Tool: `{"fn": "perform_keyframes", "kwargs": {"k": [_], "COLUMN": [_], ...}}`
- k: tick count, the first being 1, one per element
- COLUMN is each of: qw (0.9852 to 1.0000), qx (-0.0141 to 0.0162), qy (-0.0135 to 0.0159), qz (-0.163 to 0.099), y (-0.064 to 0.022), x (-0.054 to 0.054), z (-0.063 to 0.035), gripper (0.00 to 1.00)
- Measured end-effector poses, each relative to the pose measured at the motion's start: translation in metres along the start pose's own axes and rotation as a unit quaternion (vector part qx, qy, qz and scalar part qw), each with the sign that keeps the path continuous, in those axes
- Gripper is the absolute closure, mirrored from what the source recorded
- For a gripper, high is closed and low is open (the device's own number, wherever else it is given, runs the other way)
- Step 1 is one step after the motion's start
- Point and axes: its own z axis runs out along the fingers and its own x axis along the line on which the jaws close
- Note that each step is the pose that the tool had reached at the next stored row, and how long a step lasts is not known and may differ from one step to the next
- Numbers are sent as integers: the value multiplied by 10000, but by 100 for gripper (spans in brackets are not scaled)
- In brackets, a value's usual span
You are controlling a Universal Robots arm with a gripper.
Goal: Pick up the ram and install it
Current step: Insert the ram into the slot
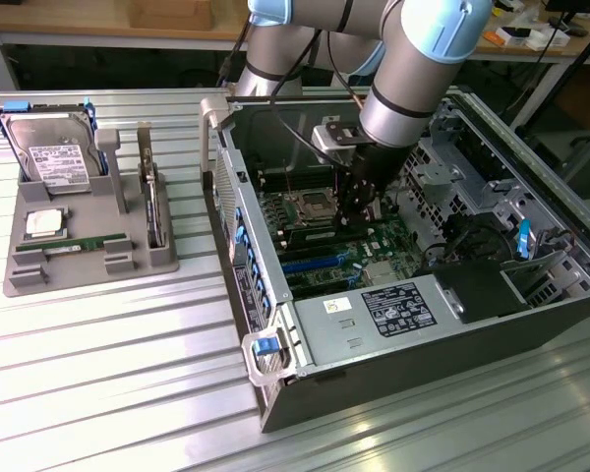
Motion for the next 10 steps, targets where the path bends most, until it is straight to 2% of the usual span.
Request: {"fn": "perform_keyframes", "kwargs": {"k": [1,2,3,5,7,8,9,10], "qw": [10000,10000,10000,10000,10000,10000,10000,10000], "qx": [1,0,0,0,1,1,0,-37], "qy": [-1,-1,0,0,-1,-2,-1,-2], "qz": [0,0,0,0,-1,0,0,-4], "y": [0,0,0,5,7,7,4,-146], "x": [-1,0,0,-2,-6,-6,-5,-1], "z": [1,1,0,-97,-143,-143,-144,-153], "gripper": [88,81,81,81,81,82,89,90]}}
